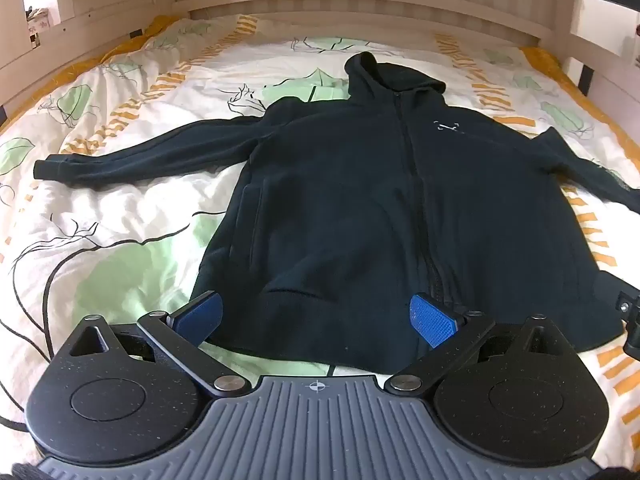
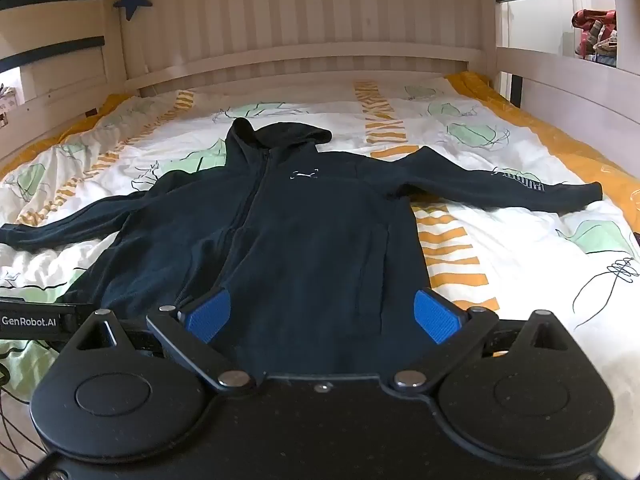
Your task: Fold large clothes
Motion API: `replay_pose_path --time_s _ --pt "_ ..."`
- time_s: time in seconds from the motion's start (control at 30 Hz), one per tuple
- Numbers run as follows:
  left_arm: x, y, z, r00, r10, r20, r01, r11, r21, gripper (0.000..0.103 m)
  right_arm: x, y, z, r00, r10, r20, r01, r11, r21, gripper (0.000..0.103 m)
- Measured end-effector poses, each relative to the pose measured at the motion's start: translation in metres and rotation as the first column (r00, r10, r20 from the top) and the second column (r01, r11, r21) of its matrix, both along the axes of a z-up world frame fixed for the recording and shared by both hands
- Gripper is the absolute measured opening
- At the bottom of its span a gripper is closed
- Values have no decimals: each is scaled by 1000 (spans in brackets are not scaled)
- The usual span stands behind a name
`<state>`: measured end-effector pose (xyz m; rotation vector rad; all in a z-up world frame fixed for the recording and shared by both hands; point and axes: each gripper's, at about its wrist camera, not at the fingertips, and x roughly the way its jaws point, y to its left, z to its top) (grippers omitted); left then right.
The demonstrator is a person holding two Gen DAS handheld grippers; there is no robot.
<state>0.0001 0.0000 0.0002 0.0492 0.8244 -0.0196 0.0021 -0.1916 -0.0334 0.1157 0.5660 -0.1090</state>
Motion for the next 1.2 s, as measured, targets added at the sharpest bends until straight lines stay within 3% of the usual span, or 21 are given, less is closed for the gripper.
replay_pose_path --time_s 1.2 --pt "1 -2 2 1000 -14 27 14 1000 0 102 7 -1 -8 999 12 -37 -11 1000 26 99"
